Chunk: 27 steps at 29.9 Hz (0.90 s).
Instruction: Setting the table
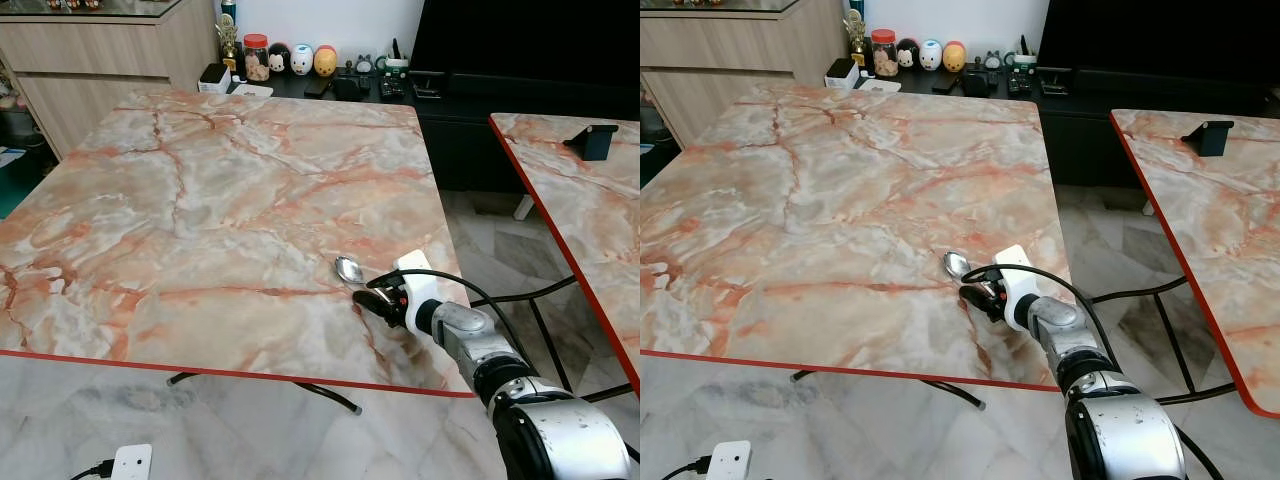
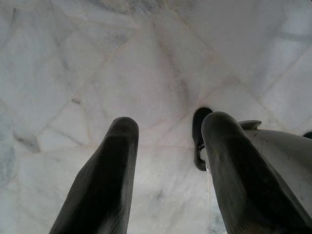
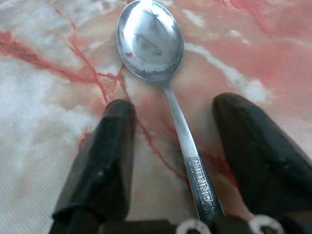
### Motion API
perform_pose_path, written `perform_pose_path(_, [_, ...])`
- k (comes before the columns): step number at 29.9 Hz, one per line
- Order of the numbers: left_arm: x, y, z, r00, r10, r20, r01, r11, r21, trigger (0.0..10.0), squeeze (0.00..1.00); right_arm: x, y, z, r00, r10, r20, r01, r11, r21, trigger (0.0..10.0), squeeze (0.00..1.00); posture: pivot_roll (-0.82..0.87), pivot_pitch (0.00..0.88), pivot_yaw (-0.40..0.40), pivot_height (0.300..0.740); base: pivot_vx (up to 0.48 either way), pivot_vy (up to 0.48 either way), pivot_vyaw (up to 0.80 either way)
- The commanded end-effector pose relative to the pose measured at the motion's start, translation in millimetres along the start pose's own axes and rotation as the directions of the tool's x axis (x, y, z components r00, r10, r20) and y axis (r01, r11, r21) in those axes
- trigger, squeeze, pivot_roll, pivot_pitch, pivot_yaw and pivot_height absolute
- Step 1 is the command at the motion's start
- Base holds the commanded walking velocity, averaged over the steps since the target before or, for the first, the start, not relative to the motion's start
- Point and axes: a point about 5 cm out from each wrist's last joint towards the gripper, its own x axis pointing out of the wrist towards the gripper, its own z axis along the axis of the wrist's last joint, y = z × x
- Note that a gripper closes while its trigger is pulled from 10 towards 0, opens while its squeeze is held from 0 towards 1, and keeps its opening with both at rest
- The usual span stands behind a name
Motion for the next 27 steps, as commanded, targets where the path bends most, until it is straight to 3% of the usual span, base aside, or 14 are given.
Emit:
perform_pose_path(1, [-1.4, 2.9, -6.2, 1.0, 0.006, -0.027, -0.006, 1.0, 0.001, 10.0, 0.0, -2.1, 0.6, -10.5, 0.999, 0.009, -0.035, -0.009, 1.0, 0.015, 0.0, 0.0, 0.07, 0.0, -0.034, 0.74, 0.0, 0.0, 0.0])
perform_pose_path(27, [-1.4, 2.8, -6.6, 1.0, 0.002, -0.031, -0.002, 1.0, 0.001, 10.0, 0.0, -1.6, 4.1, -14.0, 0.999, 0.03, -0.044, -0.03, 1.0, -0.001, 0.0, 0.0, 0.07, 0.0, -0.031, 0.74, 0.0, 0.0, 0.0])
